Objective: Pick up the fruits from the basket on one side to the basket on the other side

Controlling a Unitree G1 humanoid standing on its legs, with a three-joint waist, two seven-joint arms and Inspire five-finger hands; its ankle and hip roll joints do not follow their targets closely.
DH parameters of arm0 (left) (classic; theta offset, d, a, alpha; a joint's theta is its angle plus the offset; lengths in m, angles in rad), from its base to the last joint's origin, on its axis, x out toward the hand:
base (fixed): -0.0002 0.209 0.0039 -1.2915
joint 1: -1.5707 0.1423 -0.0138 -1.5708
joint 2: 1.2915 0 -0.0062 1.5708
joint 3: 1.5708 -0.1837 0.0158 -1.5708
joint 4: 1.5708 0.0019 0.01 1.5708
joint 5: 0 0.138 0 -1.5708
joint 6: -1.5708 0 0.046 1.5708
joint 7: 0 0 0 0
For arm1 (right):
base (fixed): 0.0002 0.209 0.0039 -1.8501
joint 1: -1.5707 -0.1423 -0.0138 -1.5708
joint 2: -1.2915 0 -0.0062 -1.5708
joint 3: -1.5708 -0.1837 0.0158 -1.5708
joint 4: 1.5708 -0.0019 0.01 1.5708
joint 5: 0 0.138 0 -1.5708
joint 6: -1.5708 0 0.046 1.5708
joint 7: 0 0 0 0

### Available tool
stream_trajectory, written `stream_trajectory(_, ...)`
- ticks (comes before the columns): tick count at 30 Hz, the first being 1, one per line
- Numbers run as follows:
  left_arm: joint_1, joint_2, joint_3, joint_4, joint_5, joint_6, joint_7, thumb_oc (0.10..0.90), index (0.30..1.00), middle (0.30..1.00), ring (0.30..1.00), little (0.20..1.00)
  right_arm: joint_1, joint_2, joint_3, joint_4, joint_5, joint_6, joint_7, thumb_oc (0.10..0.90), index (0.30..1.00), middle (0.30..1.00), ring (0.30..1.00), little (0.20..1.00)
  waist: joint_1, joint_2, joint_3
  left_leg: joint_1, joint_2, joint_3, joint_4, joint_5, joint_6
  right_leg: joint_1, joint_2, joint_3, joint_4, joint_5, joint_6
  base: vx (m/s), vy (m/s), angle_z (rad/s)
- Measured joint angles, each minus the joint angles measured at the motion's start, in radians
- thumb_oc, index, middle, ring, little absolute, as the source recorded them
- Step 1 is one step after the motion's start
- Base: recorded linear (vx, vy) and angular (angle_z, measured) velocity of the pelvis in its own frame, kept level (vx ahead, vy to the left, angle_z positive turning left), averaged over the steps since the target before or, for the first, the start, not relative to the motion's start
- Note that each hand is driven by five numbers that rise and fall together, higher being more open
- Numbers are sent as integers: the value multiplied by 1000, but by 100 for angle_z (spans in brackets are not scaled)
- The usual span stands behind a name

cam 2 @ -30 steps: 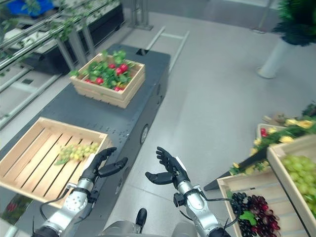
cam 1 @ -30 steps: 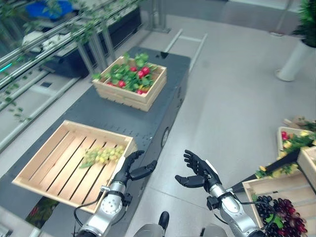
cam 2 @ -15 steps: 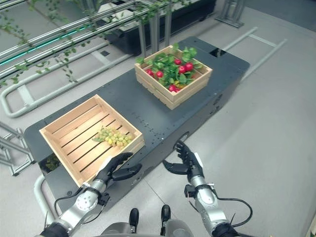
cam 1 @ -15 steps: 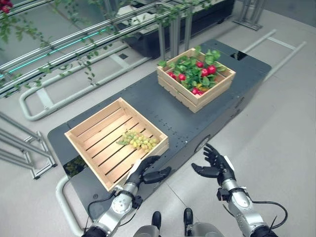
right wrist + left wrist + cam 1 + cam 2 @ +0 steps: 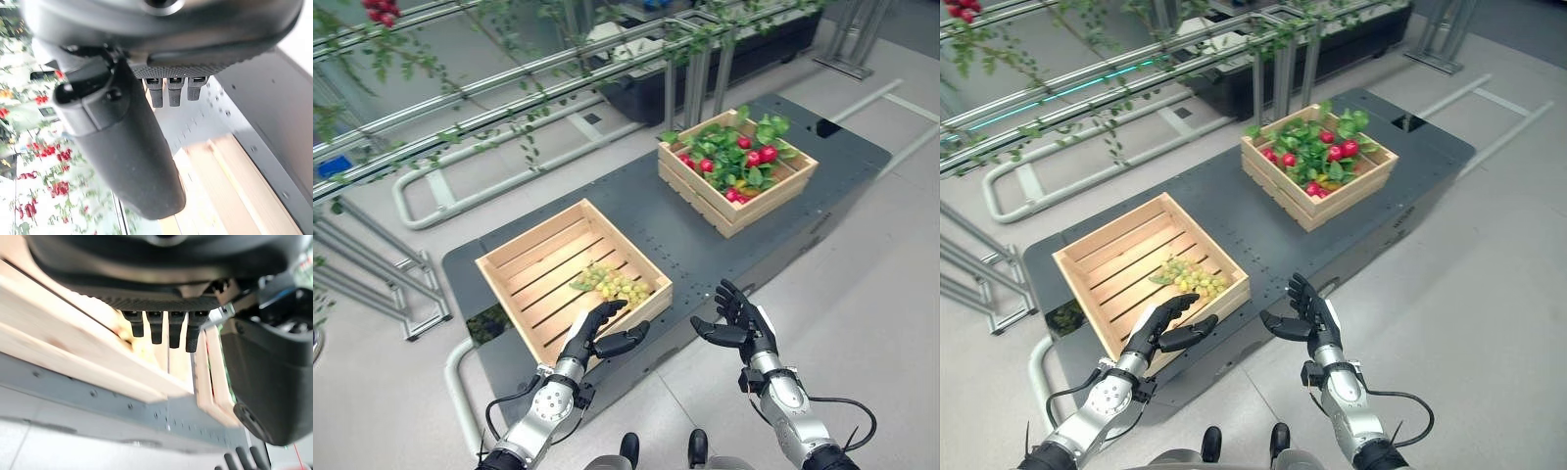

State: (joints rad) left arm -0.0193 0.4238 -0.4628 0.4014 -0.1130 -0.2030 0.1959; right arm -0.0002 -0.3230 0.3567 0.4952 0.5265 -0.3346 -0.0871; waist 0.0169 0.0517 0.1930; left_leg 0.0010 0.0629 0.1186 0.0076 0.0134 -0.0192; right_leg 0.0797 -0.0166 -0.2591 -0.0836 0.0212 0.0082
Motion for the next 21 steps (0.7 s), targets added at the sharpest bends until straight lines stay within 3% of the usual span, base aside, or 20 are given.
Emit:
stream_trajectory(1,-17,-1,-20,2,0,-1,-8,800,900,900,900,900,23,-1,-5,1,0,-2,-13,800,900,900,900,900,-11,-5,3,-42,31,76,50,-22,-10,10,-23,-69,-2,-6,7,64,137,113)
stream_trajectory(3,-23,-7,-47,2,1,-14,-10,800,900,900,900,900,32,-6,1,7,0,-2,-33,800,900,900,900,900,-17,-19,11,-26,33,136,-23,-1,-31,18,-58,-87,-3,-16,16,42,213,77)
stream_trajectory(5,-23,-8,-71,2,5,-17,-7,800,900,900,900,900,25,-5,1,7,1,-5,-46,800,900,900,900,900,-20,-7,10,3,37,121,-73,6,-40,20,-71,-81,0,-10,38,89,215,-1)
stream_trajectory(6,-23,-9,-76,-1,24,-19,-7,800,900,900,900,900,18,-7,1,6,1,-10,-53,800,900,900,900,900,-26,16,12,35,35,90,-104,15,-37,22,-65,-75,0,-8,56,138,136,-26)
stream_trajectory(7,-25,-8,-74,-6,32,-20,-6,800,900,900,900,900,18,-8,-1,6,1,-16,-53,800,900,900,900,900,-34,28,13,34,36,78,-105,89,-13,22,-61,-69,-1,-8,67,171,147,-29)
stream_trajectory(11,-32,24,-38,-11,79,-30,4,800,900,900,900,900,63,12,-1,8,1,-26,-53,800,900,900,900,900,-47,-27,20,37,-20,75,-99,82,26,25,-112,-55,-5,0,102,118,82,2)
stream_trajectory(13,-32,46,-18,-19,82,-29,4,800,900,900,900,900,68,29,0,8,0,-26,-53,800,900,900,900,900,-43,-38,21,37,-33,74,-98,76,36,26,-124,-54,-3,0,106,107,92,6)
stream_trajectory(15,-30,69,5,-54,83,-28,4,800,900,900,900,900,66,47,-1,7,0,-27,-53,800,900,900,900,900,-35,-38,25,38,-33,75,-97,72,41,4,-132,-55,44,-7,119,-13,44,-1)
stream_trajectory(17,-34,76,21,-91,89,-29,15,800,900,900,900,900,59,48,0,-8,-5,-28,-53,800,900,900,900,900,-29,-12,42,38,-11,78,-97,72,45,-71,-137,-50,196,-27,113,-59,-109,-5)
stream_trajectory(18,-53,86,15,-99,100,-30,18,800,900,900,900,900,61,45,1,-19,-6,-37,-53,800,900,900,900,900,-31,-5,56,43,-6,62,-97,72,54,-140,-155,-31,316,-76,108,-17,-209,8)
stream_trajectory(19,-64,89,16,-99,104,-30,19,800,900,900,900,900,62,45,4,-22,-6,-40,-53,800,900,900,900,900,-34,-9,60,41,-12,56,-97,69,55,-148,-155,-11,299,-75,109,11,-229,24)
stream_trajectory(21,-111,107,17,-99,110,-30,31,800,900,900,900,900,48,50,7,-24,-6,-42,-53,800,900,900,900,900,-33,-45,75,31,-39,42,-99,66,57,-159,-162,38,220,-69,107,72,-215,33)
